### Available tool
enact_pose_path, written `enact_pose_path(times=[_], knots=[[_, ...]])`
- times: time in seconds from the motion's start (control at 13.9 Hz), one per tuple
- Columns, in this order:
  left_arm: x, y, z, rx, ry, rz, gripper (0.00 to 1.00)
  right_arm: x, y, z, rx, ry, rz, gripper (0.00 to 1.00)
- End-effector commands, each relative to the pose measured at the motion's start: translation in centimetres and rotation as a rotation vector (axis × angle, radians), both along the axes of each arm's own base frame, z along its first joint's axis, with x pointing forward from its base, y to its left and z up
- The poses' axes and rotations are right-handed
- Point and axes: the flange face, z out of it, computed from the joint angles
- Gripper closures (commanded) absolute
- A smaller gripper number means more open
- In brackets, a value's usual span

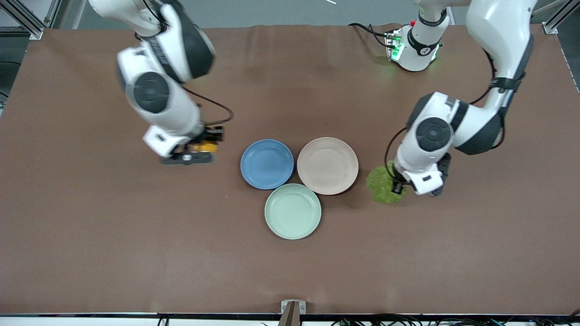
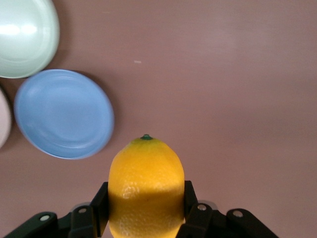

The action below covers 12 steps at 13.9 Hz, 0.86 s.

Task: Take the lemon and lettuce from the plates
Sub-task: 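Lift the lemon with the right gripper while the left gripper carries lettuce away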

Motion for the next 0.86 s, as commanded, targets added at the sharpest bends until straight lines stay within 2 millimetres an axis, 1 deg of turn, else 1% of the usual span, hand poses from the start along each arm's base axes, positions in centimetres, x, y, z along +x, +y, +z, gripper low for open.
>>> enact_pose_path(times=[0.0, 0.07, 0.14, 0.22, 0.29, 0.36, 0.43, 0.5, 0.58, 0.65, 0.72, 0.79], knots=[[0.3, 6.6, -1.4, 0.006, 0.048, -0.055, 1.0, 1.3, -10.5, -2.3, 0.033, 0.057, 0.007, 0.83], [0.5, 8.8, -2.6, -0.005, 0.066, -0.068, 1.0, 1.8, -13.3, -3.2, 0.035, 0.064, -0.011, 0.83], [0.6, 10.3, -4.1, -0.021, 0.083, -0.074, 1.0, 2.0, -15.8, -4.4, 0.027, 0.056, -0.035, 0.83], [0.8, 11.2, -5.2, -0.037, 0.079, -0.07, 1.0, 1.9, -18.2, -6.2, 0.013, 0.049, -0.068, 0.83], [0.9, 12.6, -6.9, -0.057, 0.08, -0.05, 0.99, 1.5, -19.8, -8.3, 0.007, 0.038, -0.085, 0.83], [1.0, 13.0, -8.6, -0.077, 0.084, -0.047, 0.98, 1.1, -21.6, -10.3, 0.011, 0.021, -0.095, 0.82], [1.0, 13.0, -9.8, -0.091, 0.085, -0.046, 0.96, 0.6, -23.1, -11.9, 0.019, 0.0, -0.084, 0.82], [1.0, 13.1, -10.9, -0.1, 0.089, -0.048, 0.9, 0.2, -24.6, -13.3, 0.03, -0.029, -0.06, 0.82], [1.0, 13.2, -11.1, -0.097, 0.089, -0.052, 0.82, 0.1, -26.1, -14.6, 0.037, -0.058, -0.045, 0.82], [1.1, 13.7, -11.0, -0.097, 0.087, -0.047, 0.61, -0.1, -27.2, -16.0, 0.039, -0.076, -0.046, 0.81], [1.2, 13.9, -10.5, -0.093, 0.085, -0.044, 0.26, -0.3, -28.2, -17.2, 0.032, -0.094, -0.049, 0.81], [1.3, 13.8, -9.6, -0.087, 0.071, -0.048, 0.0, -0.3, -29.1, -18.1, 0.017, -0.096, -0.043, 0.81]])
